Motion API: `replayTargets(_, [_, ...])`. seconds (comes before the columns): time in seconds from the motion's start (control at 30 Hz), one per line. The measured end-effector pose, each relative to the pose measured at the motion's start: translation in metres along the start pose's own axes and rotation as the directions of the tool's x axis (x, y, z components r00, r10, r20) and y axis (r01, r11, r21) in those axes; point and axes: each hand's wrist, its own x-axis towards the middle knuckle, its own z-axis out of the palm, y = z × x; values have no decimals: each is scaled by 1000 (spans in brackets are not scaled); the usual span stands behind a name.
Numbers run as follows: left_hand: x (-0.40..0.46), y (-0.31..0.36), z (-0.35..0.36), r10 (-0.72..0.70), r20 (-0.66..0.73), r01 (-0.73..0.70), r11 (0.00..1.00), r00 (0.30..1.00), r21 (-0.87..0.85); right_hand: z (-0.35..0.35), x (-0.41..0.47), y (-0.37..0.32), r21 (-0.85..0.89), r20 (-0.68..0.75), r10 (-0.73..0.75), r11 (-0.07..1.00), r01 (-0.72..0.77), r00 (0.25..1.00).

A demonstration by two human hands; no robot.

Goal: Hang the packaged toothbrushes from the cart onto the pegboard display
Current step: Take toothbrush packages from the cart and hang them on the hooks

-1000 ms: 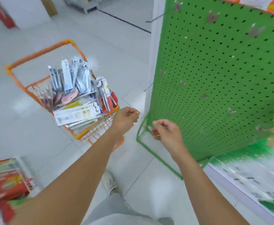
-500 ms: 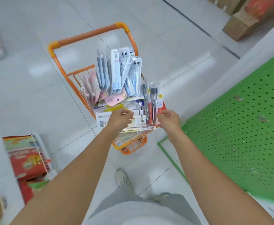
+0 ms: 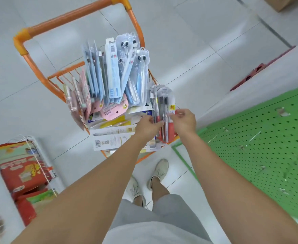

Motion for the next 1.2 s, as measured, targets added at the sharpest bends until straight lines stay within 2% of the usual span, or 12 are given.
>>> replayTargets(0.2, [13, -3, 19, -2, -145, 13, 997, 989, 73, 9, 5, 10, -15, 176, -64, 998, 68, 982])
replayTargets(0.37, [9, 0, 10, 5, -57, 0, 996, 998, 87, 2, 5, 5, 31, 197, -121, 993, 118, 973])
replayTargets(0.6, [-16, 7, -21, 79, -33, -82, 993, 996, -89, -20, -22, -20, 169, 215, -216, 969, 181, 953])
replayTargets(0.8, [-52, 18, -51, 205, -40, -209, 953, 978, -220, -44, -67, -41, 313, 230, -324, 917, 246, 918])
replayTargets(0.93, [-75, 30, -65, 267, 45, -242, 923, 963, -300, -53, -107, -45, 440, 172, -316, 872, 215, 933])
replayTargets(1.03, [-91, 35, -65, 320, 131, -278, 924, 938, -264, -69, -136, -37, 504, 107, -294, 839, 203, 950])
replayTargets(1.2, [-137, 57, -33, 433, 198, -379, 888, 879, -260, -139, -184, -14, 526, -145, -249, 800, 288, 958])
